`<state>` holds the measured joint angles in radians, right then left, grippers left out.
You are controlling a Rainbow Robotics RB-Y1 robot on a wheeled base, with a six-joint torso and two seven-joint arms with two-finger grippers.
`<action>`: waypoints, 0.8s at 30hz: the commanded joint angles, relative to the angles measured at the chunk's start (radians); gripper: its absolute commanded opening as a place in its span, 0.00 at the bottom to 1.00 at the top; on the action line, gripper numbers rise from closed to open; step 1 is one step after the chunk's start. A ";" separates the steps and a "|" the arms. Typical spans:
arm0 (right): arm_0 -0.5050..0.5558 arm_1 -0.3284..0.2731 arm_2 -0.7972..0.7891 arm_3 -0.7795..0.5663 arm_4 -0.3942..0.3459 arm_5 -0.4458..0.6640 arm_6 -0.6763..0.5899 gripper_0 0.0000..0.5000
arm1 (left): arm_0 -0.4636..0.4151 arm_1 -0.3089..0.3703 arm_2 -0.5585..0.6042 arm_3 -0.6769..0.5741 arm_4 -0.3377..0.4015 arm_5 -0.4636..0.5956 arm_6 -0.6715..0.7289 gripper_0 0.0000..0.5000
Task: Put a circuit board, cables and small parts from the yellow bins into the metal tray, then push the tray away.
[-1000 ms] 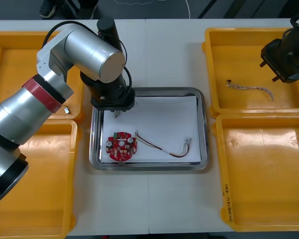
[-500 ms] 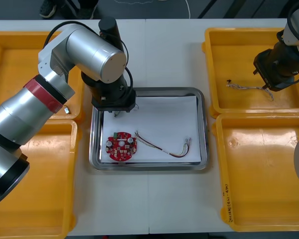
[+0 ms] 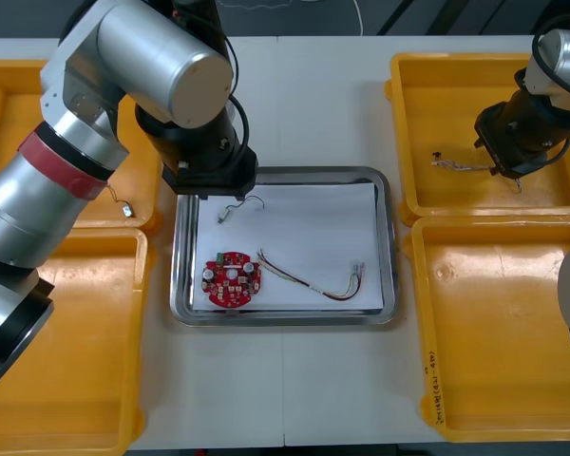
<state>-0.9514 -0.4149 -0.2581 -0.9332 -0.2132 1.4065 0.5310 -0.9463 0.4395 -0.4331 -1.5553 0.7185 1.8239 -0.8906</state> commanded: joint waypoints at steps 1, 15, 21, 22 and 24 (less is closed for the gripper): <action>-0.055 0.011 -0.006 0.001 0.005 -0.012 -0.063 1.00 | -0.029 0.042 0.100 -0.088 -0.010 0.069 -0.076 1.00; -0.079 0.011 0.002 0.113 -0.012 -0.073 -0.102 1.00 | -0.062 0.156 0.269 -0.126 0.004 0.096 -0.059 1.00; -0.081 0.011 0.002 0.155 -0.028 -0.104 -0.115 1.00 | -0.062 0.203 0.310 -0.106 0.010 0.096 -0.044 1.00; -0.081 0.011 0.002 0.165 -0.029 -0.109 -0.117 1.00 | -0.062 0.212 0.318 -0.095 0.012 0.096 -0.040 1.00; -0.081 0.011 0.002 0.168 -0.032 -0.112 -0.117 0.98 | -0.062 0.226 0.327 -0.083 0.015 0.096 -0.040 1.00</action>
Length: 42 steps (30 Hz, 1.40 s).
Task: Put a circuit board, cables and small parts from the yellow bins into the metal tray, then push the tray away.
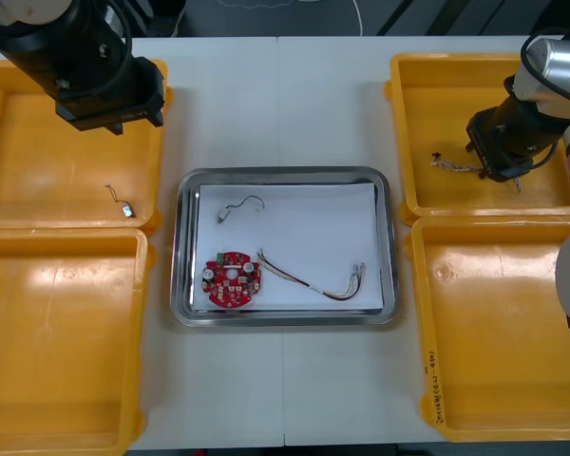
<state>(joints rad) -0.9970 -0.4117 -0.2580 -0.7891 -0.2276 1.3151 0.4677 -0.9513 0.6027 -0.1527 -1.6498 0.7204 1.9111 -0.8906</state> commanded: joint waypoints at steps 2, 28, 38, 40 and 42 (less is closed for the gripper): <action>-0.035 0.008 0.002 0.028 -0.021 -0.019 -0.055 0.80 | -0.057 0.077 0.051 0.022 0.013 0.009 -0.039 1.00; -0.054 -0.018 0.002 0.079 -0.052 0.041 0.025 0.00 | -0.055 0.166 0.015 0.301 0.042 -0.009 -0.065 1.00; -0.058 -0.093 0.002 -0.067 -0.104 0.273 0.253 0.00 | 0.000 0.144 -0.024 0.306 0.048 -0.109 -0.087 1.00; -0.058 -0.104 0.002 -0.087 -0.124 0.294 0.287 0.00 | 0.008 0.140 -0.024 0.306 0.048 -0.116 -0.091 1.00; -0.058 -0.110 0.002 -0.113 -0.133 0.311 0.321 0.00 | 0.019 0.138 -0.024 0.306 0.050 -0.121 -0.096 1.00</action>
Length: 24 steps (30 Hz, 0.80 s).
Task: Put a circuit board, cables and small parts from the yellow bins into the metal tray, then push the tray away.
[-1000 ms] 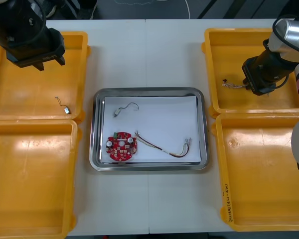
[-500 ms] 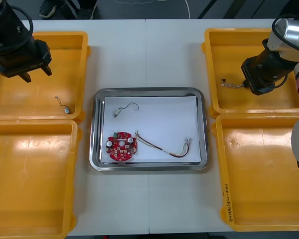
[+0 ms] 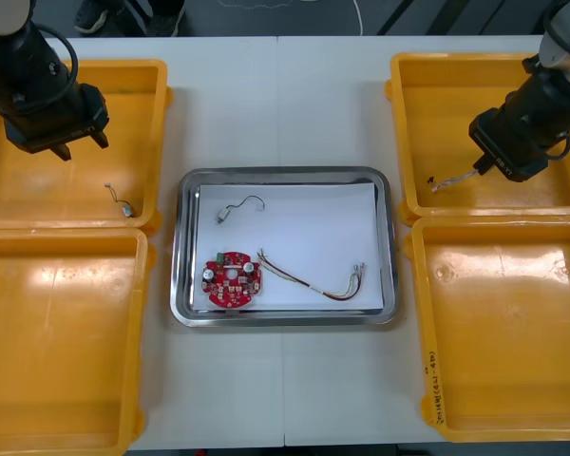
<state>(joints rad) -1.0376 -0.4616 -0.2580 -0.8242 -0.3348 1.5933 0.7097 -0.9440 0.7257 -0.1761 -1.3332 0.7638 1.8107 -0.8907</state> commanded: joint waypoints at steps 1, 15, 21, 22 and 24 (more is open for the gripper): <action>-0.018 -0.065 0.002 -0.093 -0.029 0.040 0.102 0.00 | 0.017 0.014 0.000 -0.011 0.006 -0.022 -0.100 1.00; -0.042 -0.078 0.029 -0.208 -0.102 0.163 0.422 0.00 | 0.094 -0.017 -0.002 -0.015 0.000 -0.076 -0.151 1.00; -0.042 -0.080 0.091 -0.256 -0.151 0.178 0.557 0.00 | 0.113 -0.037 0.000 -0.026 -0.006 -0.077 -0.165 1.00; -0.042 -0.080 0.103 -0.265 -0.162 0.182 0.588 0.00 | 0.114 -0.042 0.000 -0.027 -0.011 -0.077 -0.168 1.00; -0.041 -0.080 0.125 -0.276 -0.181 0.186 0.629 0.00 | 0.119 -0.042 0.000 -0.027 -0.011 -0.077 -0.172 1.00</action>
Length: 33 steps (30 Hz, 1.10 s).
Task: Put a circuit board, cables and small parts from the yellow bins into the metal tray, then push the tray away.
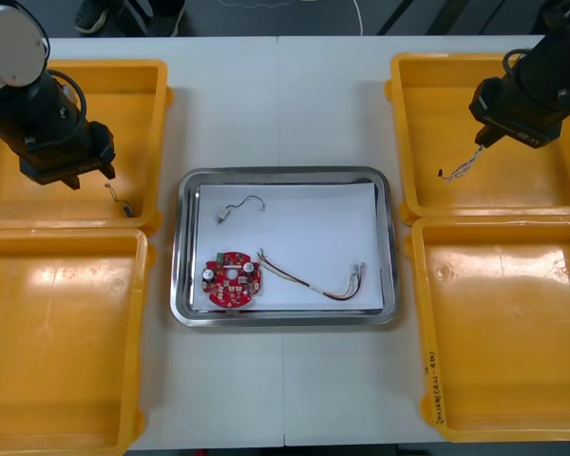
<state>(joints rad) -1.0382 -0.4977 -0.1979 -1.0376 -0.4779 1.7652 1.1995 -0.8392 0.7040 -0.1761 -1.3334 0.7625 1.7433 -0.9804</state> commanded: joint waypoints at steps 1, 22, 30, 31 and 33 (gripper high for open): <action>-0.040 -0.045 0.080 -0.074 -0.050 0.017 0.166 0.00 | 0.015 -0.023 0.000 -0.029 -0.009 -0.010 -0.086 1.00; -0.040 -0.039 0.166 -0.255 -0.186 0.155 0.577 0.00 | 0.034 -0.072 0.000 -0.035 -0.045 -0.016 -0.118 1.00; -0.040 -0.036 0.272 -0.343 -0.335 0.155 0.660 0.00 | 0.040 -0.077 0.000 -0.035 -0.055 -0.024 -0.127 0.96; -0.040 -0.033 0.291 -0.361 -0.354 0.155 0.660 0.00 | 0.043 -0.077 0.000 -0.035 -0.055 -0.030 -0.129 0.95; -0.040 -0.025 0.318 -0.386 -0.373 0.155 0.663 0.00 | 0.048 -0.077 0.000 -0.035 -0.055 -0.036 -0.130 0.94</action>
<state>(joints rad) -1.0382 -0.5010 0.0591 -1.3599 -0.8220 1.9150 1.8282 -0.8110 0.6424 -0.1761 -1.3383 0.7175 1.7249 -0.9848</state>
